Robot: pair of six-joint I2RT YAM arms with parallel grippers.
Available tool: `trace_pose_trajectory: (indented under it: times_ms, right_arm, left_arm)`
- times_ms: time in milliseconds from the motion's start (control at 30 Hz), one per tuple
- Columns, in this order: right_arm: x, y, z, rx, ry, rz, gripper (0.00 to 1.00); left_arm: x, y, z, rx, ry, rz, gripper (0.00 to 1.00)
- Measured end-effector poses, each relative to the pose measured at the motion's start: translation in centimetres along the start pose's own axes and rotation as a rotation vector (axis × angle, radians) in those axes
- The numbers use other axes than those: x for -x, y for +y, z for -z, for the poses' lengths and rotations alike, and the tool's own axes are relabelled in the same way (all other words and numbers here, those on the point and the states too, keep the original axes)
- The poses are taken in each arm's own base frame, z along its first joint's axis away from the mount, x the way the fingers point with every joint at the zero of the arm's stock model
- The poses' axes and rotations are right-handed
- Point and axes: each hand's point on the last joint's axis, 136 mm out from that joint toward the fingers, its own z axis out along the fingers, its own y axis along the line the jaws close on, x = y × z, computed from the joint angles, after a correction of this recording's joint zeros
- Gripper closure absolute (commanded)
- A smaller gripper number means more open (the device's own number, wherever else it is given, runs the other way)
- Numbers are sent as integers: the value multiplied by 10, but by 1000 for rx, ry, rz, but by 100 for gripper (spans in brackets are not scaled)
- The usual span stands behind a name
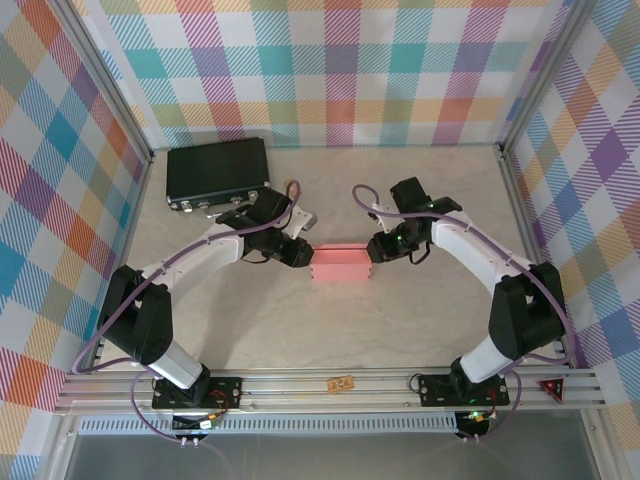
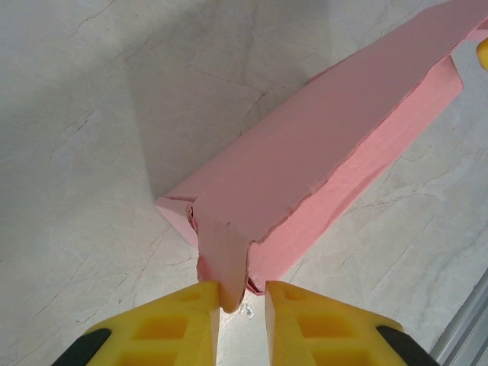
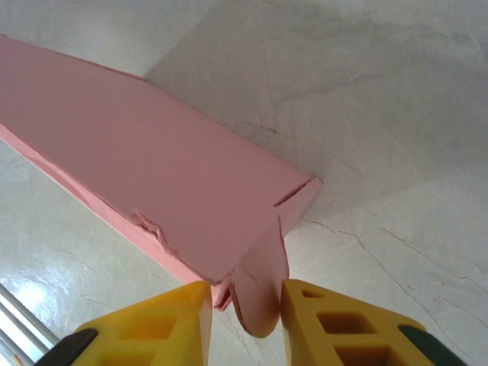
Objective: Fold the paper box
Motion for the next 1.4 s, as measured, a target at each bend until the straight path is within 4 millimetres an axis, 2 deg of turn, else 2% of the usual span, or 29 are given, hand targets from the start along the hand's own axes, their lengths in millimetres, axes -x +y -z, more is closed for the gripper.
trace_pose_trajectory:
  times_ms: [267, 600, 1400]
  right_arm:
    - [1, 1, 9, -14, -26, 9, 74]
    - [2, 2, 9, -10, -28, 7, 81]
    - [2, 14, 9, 63, -28, -11, 82]
  left_arm:
    - [1, -1, 1, 0, -5, -1, 76]
    - [-1, 0, 1, 0, -1, 3, 78]
    - [-1, -1, 0, -4, 0, 3, 82]
